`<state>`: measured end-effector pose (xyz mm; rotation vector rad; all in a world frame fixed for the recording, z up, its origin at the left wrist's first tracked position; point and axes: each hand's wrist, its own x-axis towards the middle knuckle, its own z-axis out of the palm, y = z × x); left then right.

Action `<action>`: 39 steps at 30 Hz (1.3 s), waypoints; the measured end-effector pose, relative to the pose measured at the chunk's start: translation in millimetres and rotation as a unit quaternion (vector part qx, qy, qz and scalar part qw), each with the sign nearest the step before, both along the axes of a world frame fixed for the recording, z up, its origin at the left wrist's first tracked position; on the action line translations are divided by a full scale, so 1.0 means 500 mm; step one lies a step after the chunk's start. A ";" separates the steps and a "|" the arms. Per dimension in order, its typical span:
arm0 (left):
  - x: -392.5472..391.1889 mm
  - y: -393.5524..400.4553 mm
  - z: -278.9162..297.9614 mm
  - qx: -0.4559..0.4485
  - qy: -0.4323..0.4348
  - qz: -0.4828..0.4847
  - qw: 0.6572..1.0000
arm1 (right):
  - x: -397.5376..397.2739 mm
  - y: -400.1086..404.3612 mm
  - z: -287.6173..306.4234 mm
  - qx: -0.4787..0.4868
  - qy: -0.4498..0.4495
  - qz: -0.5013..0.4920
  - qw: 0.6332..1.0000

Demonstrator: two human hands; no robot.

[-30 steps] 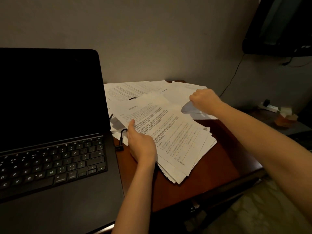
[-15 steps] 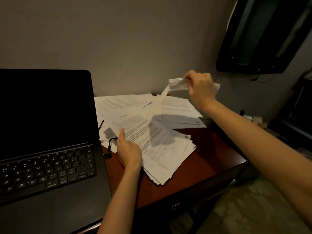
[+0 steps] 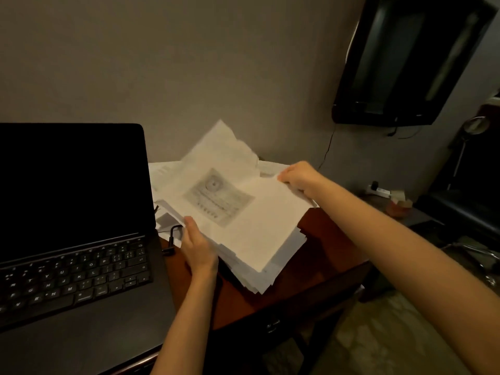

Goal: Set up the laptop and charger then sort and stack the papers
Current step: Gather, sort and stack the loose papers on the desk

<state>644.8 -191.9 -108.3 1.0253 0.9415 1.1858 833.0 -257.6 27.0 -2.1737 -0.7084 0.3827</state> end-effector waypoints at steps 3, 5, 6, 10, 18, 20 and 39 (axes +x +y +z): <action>0.000 0.006 -0.003 0.017 0.033 -0.005 0.999 | 0.015 0.010 -0.083 -0.006 -0.021 0.023 0.999; 0.005 0.005 -0.003 0.049 0.085 -0.011 0.995 | 0.028 0.013 -0.129 -0.017 -0.041 0.040 0.998; 0.007 0.005 -0.003 0.062 0.106 -0.015 0.992 | 0.034 0.012 -0.148 -0.023 -0.036 0.043 0.998; 0.021 0.010 -0.001 0.061 0.164 -0.003 0.985 | 0.050 0.011 -0.211 -0.039 -0.005 0.031 0.999; 0.032 0.022 -0.018 0.060 0.175 0.009 0.983 | 0.070 0.040 -0.247 -0.110 -0.148 0.019 0.983; 0.034 0.025 -0.022 0.047 0.137 0.013 0.989 | 0.080 0.052 -0.251 -0.126 -0.155 0.049 0.979; 0.018 -0.019 0.016 0.020 0.211 0.021 0.977 | 0.231 0.085 -0.218 -0.294 -0.298 0.236 0.877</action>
